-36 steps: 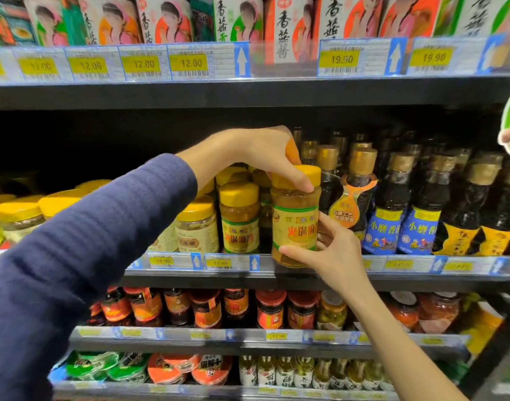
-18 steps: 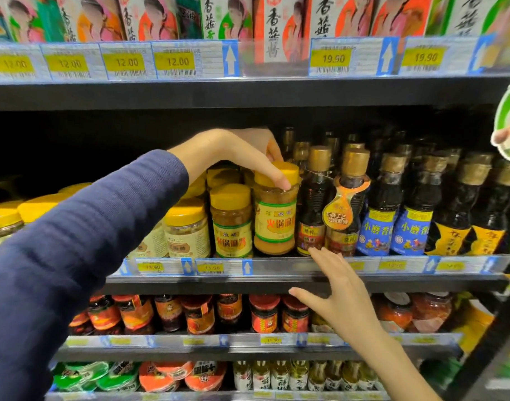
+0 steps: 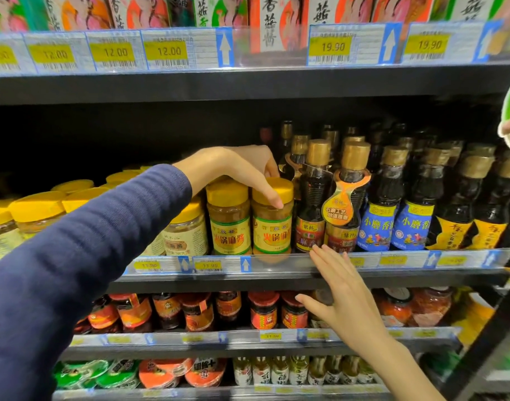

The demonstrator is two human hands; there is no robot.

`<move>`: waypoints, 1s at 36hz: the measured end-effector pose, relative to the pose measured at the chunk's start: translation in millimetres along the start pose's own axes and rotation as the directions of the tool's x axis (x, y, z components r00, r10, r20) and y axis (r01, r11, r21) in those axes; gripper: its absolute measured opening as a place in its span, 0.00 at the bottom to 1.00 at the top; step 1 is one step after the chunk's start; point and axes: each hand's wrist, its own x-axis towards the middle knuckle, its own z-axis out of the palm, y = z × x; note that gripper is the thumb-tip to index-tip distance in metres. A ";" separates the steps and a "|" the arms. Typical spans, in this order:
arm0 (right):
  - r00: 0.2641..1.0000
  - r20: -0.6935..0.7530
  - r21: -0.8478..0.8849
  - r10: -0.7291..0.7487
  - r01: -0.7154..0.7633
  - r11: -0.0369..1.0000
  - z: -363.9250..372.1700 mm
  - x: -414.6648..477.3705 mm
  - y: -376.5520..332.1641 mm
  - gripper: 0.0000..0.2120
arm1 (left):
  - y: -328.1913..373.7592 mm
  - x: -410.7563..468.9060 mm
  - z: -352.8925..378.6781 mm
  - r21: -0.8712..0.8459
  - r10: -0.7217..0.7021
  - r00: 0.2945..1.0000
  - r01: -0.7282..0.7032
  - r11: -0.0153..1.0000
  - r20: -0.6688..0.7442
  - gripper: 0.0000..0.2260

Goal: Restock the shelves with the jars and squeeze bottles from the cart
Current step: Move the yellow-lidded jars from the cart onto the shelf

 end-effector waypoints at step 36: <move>0.983 0.179 0.036 -0.046 0.040 0.999 -21.5 5.5 -8.8 0.33 | -11.1 -128.1 64.6 0.039 -0.002 0.907 0.021 0.999 -0.420 0.28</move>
